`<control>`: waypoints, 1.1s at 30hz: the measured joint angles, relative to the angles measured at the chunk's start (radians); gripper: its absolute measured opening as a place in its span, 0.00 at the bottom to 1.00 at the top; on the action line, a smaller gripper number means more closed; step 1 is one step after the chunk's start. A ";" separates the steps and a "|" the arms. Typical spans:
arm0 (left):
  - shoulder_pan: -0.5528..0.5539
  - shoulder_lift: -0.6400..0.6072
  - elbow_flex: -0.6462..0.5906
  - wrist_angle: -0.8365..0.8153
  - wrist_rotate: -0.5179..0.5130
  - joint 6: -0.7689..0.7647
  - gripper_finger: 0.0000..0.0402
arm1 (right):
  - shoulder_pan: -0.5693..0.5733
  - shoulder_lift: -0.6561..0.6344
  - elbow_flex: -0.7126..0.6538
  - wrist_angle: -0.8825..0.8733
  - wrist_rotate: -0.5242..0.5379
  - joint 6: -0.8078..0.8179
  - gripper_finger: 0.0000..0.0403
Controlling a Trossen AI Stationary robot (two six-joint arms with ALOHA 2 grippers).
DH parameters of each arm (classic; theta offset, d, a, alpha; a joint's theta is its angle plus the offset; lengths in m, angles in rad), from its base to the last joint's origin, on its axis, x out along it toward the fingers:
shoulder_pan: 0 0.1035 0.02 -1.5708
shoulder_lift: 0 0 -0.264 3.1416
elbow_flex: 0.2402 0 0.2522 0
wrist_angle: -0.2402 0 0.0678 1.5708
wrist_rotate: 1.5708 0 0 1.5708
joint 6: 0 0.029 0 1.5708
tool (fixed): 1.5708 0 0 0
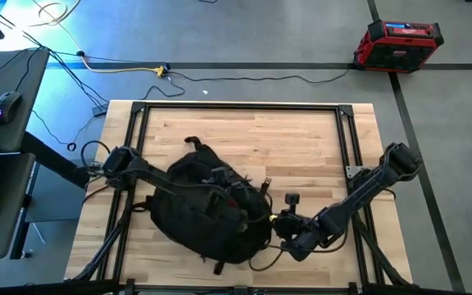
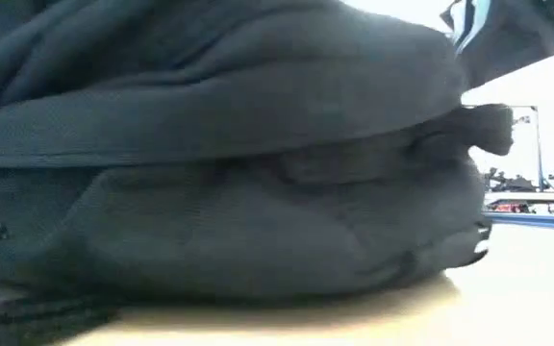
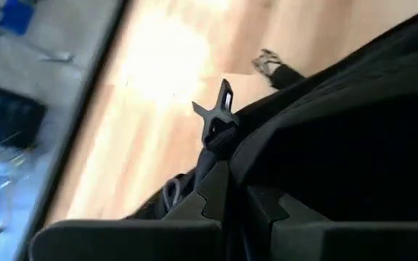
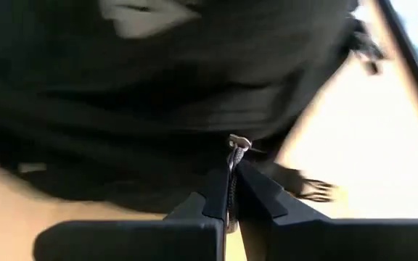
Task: Unpack backpack
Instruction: Open the black backpack
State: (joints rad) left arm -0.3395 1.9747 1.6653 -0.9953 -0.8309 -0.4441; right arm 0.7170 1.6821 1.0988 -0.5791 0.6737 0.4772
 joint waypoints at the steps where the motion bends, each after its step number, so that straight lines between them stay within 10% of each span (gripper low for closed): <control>1: 0.013 0.000 0.000 -0.009 -0.015 -0.004 0.00 | 0.008 0.004 0.000 0.012 -0.026 -0.011 0.00; 15: 0.131 0.010 -0.025 -0.150 -0.061 -0.192 0.00 | 0.003 0.033 -0.001 0.226 -0.031 -0.137 0.00; 24: 0.130 0.009 -0.136 -0.240 -0.005 -0.312 0.01 | -0.043 0.052 -0.001 -0.055 0.212 0.133 0.00; 33: -0.007 -0.018 -0.082 -0.165 0.037 -0.190 0.20 | -0.056 0.052 -0.001 -0.091 0.217 0.172 0.00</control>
State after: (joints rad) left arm -0.3463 1.9568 1.5836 -1.1606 -0.7935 -0.6342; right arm 0.6609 1.7340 1.0981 -0.6701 0.8909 0.6491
